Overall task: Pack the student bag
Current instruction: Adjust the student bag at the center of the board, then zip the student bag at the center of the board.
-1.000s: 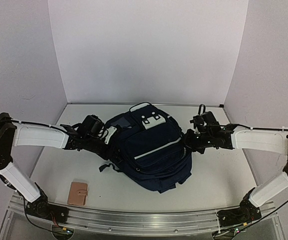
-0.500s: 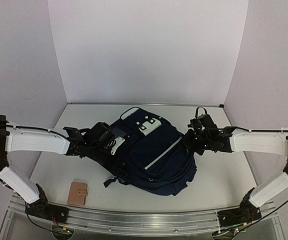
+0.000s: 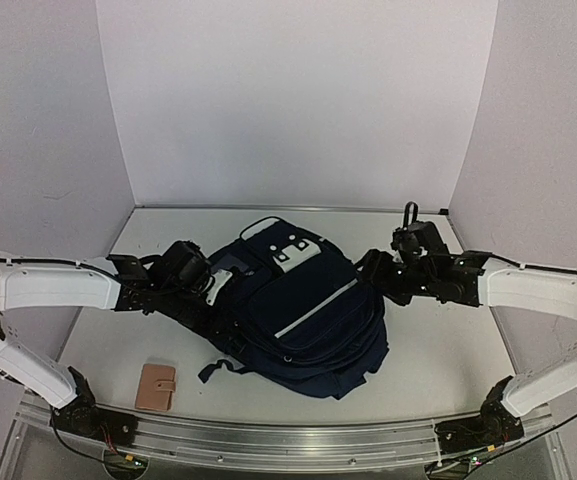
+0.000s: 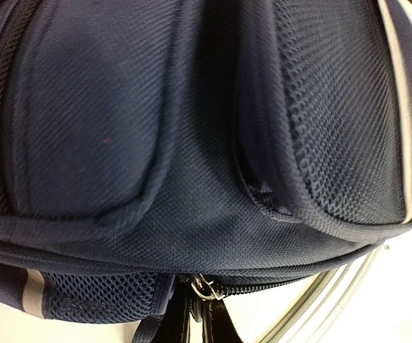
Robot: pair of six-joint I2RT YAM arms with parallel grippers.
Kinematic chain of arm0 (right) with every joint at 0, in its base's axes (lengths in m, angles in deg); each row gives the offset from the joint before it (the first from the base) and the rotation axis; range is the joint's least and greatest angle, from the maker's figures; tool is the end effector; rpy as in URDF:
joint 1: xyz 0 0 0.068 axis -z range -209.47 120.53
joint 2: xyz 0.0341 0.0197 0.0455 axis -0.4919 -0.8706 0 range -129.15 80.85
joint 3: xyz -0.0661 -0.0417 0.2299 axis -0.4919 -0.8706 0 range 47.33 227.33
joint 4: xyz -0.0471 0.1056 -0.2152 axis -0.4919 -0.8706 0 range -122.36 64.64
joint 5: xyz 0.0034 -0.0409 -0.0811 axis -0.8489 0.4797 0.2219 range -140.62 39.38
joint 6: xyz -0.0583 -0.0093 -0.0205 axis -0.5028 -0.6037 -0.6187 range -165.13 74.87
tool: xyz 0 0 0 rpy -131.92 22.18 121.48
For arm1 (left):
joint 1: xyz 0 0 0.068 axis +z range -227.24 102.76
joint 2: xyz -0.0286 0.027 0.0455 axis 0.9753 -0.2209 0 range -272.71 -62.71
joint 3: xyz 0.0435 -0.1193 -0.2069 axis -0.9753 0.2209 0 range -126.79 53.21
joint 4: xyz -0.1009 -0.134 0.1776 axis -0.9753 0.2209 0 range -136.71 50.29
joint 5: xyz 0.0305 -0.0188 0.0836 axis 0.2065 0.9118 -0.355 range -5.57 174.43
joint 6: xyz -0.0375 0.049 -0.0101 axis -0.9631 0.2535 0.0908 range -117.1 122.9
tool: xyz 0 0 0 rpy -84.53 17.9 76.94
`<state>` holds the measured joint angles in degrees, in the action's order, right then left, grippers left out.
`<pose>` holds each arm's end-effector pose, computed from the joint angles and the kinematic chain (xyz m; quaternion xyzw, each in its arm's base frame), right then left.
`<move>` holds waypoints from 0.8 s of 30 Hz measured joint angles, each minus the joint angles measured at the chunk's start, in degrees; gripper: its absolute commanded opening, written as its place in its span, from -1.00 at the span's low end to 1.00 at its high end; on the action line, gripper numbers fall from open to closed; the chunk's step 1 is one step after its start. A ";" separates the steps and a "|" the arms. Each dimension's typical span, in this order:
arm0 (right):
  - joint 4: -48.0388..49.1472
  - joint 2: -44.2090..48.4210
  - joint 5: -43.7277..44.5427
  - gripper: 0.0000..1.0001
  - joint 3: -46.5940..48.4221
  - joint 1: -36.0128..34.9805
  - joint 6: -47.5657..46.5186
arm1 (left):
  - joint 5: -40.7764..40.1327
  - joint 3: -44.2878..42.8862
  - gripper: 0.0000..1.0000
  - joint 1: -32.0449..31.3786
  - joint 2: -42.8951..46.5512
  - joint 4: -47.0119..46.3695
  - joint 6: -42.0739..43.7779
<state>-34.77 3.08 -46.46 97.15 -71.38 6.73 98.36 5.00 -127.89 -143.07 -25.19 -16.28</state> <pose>0.2222 0.1948 0.2141 0.0937 0.8910 0.3012 0.3266 0.1662 -0.2207 0.1763 0.2921 0.8976 -0.2716 0.1877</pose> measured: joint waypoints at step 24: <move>-13.38 -30.77 19.97 -0.14 29.89 -34.02 -31.30 | 5.23 1.64 -1.00 4.13 1.00 -0.19 -1.00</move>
<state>-48.15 -27.69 -26.49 127.04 -105.40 -24.57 103.59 6.64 -123.76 -142.06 -25.38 -17.28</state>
